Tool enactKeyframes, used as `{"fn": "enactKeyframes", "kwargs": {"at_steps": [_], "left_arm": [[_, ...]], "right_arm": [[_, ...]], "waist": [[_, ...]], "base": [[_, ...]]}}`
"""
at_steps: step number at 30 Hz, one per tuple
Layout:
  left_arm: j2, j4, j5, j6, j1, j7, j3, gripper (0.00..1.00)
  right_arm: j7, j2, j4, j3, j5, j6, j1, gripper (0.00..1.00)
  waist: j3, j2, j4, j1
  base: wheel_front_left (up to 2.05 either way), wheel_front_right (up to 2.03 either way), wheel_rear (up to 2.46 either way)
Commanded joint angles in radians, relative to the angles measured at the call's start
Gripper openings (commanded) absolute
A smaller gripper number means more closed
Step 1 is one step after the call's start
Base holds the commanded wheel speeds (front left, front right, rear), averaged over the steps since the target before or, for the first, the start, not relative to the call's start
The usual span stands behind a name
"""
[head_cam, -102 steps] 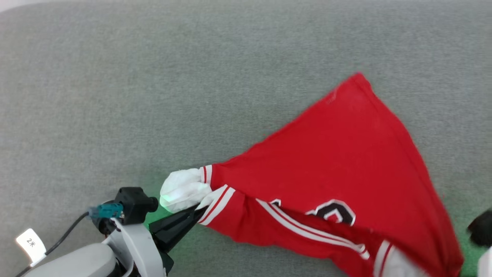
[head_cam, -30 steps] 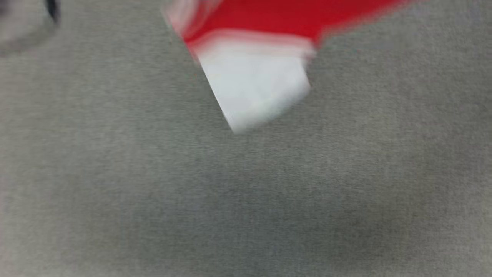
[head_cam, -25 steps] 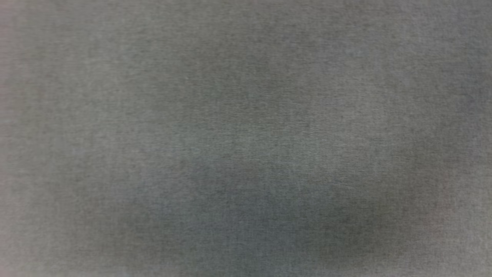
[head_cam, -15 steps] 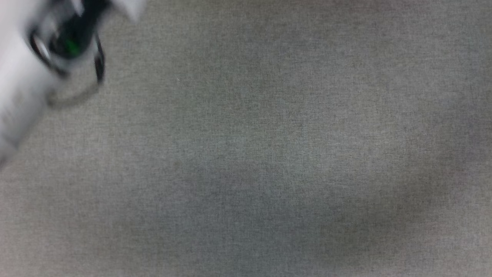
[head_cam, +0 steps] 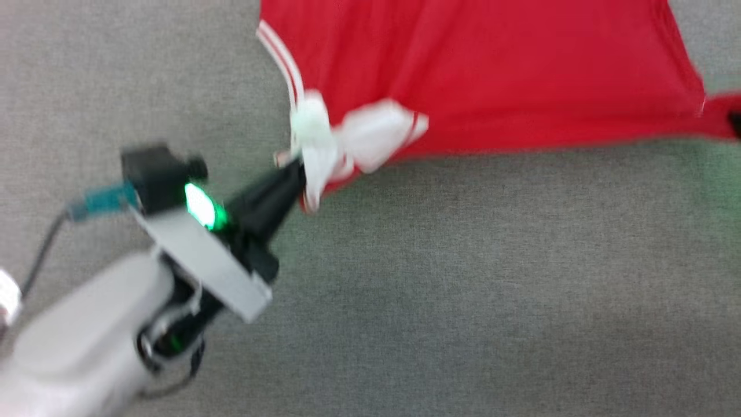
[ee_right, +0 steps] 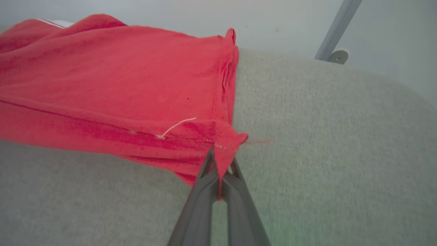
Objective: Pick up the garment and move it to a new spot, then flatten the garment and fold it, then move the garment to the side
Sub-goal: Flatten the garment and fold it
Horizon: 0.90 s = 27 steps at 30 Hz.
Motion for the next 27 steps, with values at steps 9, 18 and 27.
{"fn": "enactKeyframes", "kwargs": {"at_steps": [9, 18, 27], "left_arm": [[0.035, -0.115, 0.142, 0.0, 0.295, -0.002, 0.08, 0.0], [0.059, -0.227, 0.22, 0.0, 0.549, -0.002, 0.173, 0.0], [0.068, -0.27, 0.197, 0.0, 0.44, 0.017, 0.148, 0.0]], "right_arm": [[0.161, -0.058, -0.282, -0.204, 0.08, -0.002, 0.401, 0.0], [0.347, 0.044, -0.585, -0.514, 0.018, -0.002, 0.774, 0.0], [0.514, 0.189, -0.764, -0.647, -0.058, -0.002, 0.751, 0.0]], "waist": [[-0.065, 0.0, -0.005, 0.0], [-0.082, 0.0, 0.009, 0.0], [-0.067, 0.0, 0.02, 0.0]], "base": [[0.0, 0.0, 0.0], [0.0, 0.0, 0.0], [0.0, 0.0, 0.0]]}}
